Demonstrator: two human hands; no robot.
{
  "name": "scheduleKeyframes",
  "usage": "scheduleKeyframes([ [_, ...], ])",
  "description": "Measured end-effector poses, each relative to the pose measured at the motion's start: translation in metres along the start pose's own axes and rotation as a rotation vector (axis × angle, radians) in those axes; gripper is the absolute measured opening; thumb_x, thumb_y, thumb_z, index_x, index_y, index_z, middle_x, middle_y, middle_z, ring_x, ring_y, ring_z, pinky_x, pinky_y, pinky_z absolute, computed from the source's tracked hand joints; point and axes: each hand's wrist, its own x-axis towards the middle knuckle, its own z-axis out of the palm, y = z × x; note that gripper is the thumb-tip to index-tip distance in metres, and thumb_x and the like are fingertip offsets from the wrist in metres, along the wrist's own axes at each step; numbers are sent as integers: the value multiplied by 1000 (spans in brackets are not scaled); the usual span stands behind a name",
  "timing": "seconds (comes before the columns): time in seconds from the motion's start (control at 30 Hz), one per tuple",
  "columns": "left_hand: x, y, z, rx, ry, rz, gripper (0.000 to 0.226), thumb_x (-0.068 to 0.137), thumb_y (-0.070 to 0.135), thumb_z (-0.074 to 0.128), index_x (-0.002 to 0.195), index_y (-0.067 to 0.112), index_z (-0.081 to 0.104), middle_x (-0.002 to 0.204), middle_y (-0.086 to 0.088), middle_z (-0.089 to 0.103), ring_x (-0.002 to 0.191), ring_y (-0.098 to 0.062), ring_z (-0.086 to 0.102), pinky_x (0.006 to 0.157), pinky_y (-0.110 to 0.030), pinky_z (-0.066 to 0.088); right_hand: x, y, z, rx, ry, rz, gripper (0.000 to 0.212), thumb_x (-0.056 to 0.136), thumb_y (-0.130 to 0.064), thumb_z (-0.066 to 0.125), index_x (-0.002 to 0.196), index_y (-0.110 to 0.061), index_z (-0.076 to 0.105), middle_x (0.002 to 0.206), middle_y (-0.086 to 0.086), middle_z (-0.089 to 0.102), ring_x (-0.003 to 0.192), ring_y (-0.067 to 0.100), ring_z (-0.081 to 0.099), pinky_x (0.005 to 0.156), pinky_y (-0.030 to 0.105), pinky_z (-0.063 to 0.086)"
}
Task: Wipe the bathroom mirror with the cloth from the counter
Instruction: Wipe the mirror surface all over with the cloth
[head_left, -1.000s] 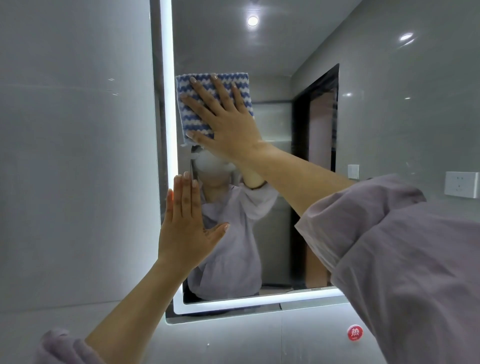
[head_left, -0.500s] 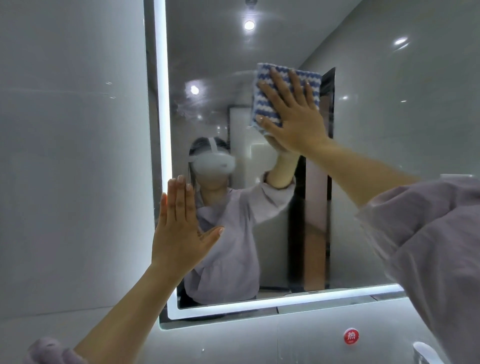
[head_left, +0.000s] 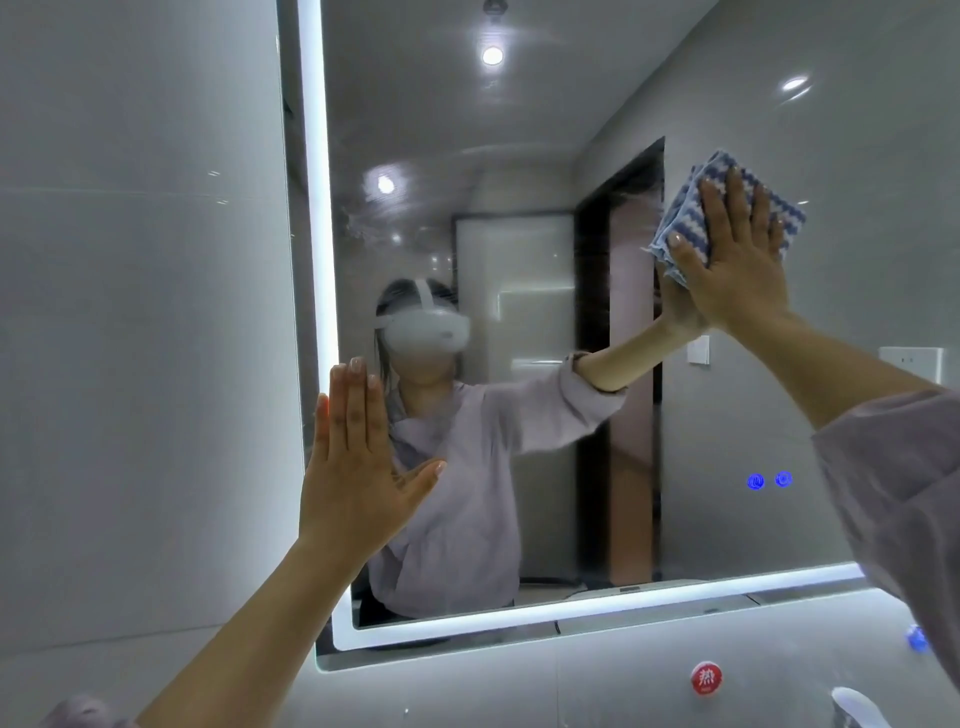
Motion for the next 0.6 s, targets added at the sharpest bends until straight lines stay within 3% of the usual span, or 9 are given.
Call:
scheduleKeyframes([
  [0.23, 0, 1, 0, 6, -8, -1, 109, 83, 77, 31, 152, -1, -2, 162, -17, -6, 150, -31, -5, 123, -44, 5, 0, -46, 6, 64, 76, 158, 69, 96, -58, 16, 153, -25, -4, 162, 3, -7, 148, 29, -10, 119, 50, -4],
  [0.5, -1, 1, -1, 19, -18, -5, 110, 83, 77, 32, 152, -2, -1, 162, -18, -6, 150, -32, -4, 123, -44, 6, 3, -141, 4, 46, 84, -96, 75, 91, -63, 8, 154, -23, -2, 162, 7, -6, 147, 34, -9, 118, 53, -7],
  [0.6, -1, 2, -1, 23, -30, -14, 110, 83, 77, 31, 152, -1, -3, 162, -18, -7, 150, -31, -6, 123, -44, 5, -2, -191, 4, 28, 97, -222, 72, 94, -61, 15, 153, -24, -2, 162, 6, -6, 147, 35, -8, 117, 53, -7],
])
